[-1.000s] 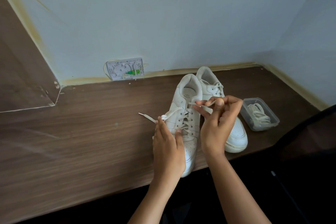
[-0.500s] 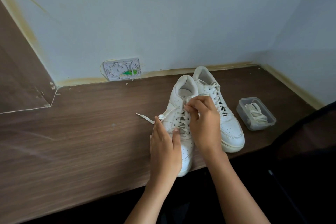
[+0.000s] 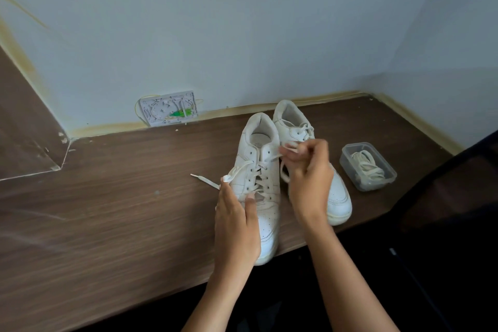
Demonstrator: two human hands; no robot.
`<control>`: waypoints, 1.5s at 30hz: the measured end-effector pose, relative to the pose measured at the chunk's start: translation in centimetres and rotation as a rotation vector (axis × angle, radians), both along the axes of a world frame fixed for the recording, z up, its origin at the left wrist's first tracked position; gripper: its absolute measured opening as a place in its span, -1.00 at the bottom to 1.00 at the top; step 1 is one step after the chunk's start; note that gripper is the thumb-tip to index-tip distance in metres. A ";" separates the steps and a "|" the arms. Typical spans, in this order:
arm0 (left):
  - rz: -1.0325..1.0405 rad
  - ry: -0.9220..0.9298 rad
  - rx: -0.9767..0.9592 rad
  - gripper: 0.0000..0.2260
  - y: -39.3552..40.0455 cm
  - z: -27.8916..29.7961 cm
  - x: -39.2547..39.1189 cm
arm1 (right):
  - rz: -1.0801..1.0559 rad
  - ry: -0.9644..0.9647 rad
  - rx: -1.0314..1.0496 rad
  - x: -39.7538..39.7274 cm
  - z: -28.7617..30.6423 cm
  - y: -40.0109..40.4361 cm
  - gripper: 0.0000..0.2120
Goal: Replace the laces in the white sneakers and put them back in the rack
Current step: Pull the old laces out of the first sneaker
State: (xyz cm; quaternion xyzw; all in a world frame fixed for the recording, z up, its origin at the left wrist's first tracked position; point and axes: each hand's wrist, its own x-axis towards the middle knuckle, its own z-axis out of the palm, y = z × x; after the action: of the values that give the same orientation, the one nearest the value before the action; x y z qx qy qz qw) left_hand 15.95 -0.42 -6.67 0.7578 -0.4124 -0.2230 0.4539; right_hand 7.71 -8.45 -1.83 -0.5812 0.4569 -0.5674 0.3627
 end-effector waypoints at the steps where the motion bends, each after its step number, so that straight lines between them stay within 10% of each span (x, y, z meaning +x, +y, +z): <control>1: 0.002 -0.001 -0.001 -0.44 0.0 0.0 -0.1 | -0.064 -0.014 -0.031 -0.6 0.3 -0.3 -0.70; 17: 0.054 -0.041 0.008 -0.36 -0.1 0.1 -0.4 | -0.026 0.912 -0.280 0.8 -1.9 0.3 -0.74; 33: 0.081 -0.087 -0.088 -0.37 -0.3 -0.3 -0.7 | 0.020 -0.170 0.138 -0.4 0.6 -0.2 -0.89; 41: 0.078 -0.122 -0.018 -0.39 -0.2 0.0 -0.6 | -0.052 0.669 -0.264 0.2 -0.6 0.3 -0.77; 45: 0.088 -0.086 0.022 -0.39 -0.3 0.0 -0.4 | -0.070 0.729 -0.323 1.1 -1.6 0.4 -0.92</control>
State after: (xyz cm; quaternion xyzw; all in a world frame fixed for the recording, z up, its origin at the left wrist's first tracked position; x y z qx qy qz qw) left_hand 15.53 -0.72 -6.69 0.7888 -0.3955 -0.1746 0.4369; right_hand 8.86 -8.08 -3.43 -0.7782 0.4800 -0.4004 0.0609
